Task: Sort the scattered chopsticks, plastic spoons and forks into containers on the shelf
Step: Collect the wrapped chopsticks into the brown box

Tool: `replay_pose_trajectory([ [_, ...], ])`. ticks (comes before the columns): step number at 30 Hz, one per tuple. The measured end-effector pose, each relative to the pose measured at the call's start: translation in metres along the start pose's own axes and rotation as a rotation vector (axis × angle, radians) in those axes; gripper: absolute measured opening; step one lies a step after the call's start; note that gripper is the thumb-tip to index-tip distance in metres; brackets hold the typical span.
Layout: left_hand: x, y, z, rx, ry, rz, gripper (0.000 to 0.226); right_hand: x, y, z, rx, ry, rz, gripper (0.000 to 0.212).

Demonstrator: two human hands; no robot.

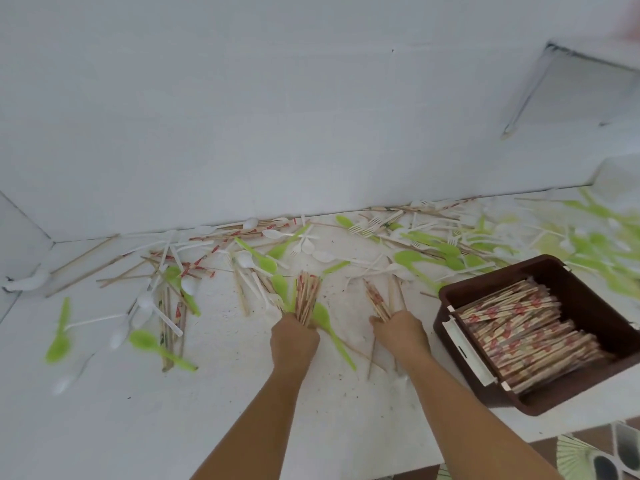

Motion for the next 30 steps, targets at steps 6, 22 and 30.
replay_pose_trajectory([
  [6,0.005,0.001,-0.004,-0.063,-0.040,0.124,0.027,0.022,-0.004,0.002,0.036,0.095,-0.164,0.016],
  [22,0.007,0.046,-0.025,-0.060,0.128,0.248,0.017,0.040,-0.022,-0.032,0.111,0.494,-0.397,0.013],
  [30,0.064,0.126,-0.065,-0.021,0.236,-0.129,0.017,0.052,-0.023,-0.036,0.105,0.520,-0.451,0.023],
])
Point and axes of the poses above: each hand's wrist, its own z-axis towards the middle knuckle, its own y-axis out of the back of the hand, x = y × z, the point moved 10 cm from there along z, towards the middle knuckle, and after that the axes turned 8 degrees about -z, right-handed, at the moved point
